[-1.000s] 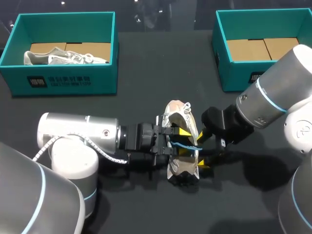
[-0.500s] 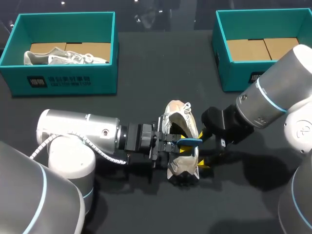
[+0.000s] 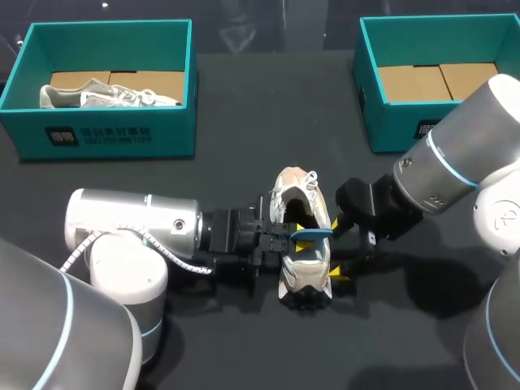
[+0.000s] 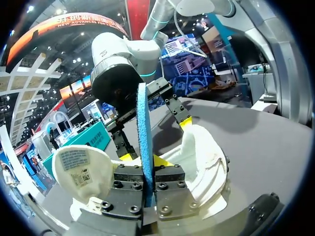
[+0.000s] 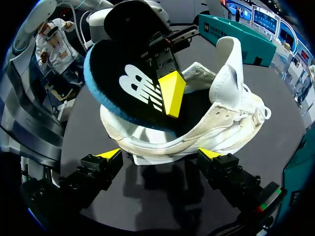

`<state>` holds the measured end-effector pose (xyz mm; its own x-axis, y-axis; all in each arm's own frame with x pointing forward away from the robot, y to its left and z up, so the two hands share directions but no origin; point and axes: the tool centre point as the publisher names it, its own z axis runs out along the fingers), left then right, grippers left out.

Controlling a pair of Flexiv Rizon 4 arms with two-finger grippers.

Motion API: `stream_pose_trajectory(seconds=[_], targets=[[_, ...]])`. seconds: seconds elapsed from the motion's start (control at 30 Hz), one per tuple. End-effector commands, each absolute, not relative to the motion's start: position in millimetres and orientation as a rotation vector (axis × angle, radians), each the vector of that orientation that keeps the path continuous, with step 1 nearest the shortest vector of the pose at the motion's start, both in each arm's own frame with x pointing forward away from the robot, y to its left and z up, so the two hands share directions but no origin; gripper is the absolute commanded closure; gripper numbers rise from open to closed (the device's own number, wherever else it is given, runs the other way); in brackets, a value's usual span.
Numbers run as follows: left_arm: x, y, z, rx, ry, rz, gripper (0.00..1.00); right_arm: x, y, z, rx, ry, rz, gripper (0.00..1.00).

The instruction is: Take the shoe out of the shoebox, open the shoe tongue, remove and reinsert the insole, then place the shoe into the shoebox

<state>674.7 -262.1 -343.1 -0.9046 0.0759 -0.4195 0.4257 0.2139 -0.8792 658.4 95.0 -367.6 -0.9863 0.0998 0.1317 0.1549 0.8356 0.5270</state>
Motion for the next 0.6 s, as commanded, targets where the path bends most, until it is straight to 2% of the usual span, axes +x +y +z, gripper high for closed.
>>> stream_pose_trajectory(seconds=[0.03, 0.07, 0.13, 0.43, 0.47, 0.53, 0.6], targets=[[673, -266, -338, 0.465, 2.213, -1.747, 0.81, 658, 96, -369, -0.204, -2.918, -0.847, 0.0], [672, -265, -335, 0.464, 2.212, -1.751, 0.71, 658, 96, -369, -0.204, -2.918, -0.847, 0.0], [669, -264, -329, 0.471, 2.207, -1.756, 0.62, 658, 96, -369, -0.204, -2.918, -0.847, 0.0], [653, -262, -304, 0.534, 2.187, -1.788, 0.66, 658, 96, -369, -0.204, -2.918, -0.847, 0.0], [651, -262, -303, 0.544, 2.185, -1.787, 0.68, 658, 96, -369, -0.204, -2.918, -0.847, 0.0], [649, -263, -302, 0.56, 2.187, -1.789, 0.81, 658, 96, -369, -0.204, -2.918, -0.847, 0.0], [648, -265, -303, 0.571, 2.194, -1.789, 1.0, 658, 96, -369, -0.204, -2.918, -0.847, 0.0]])
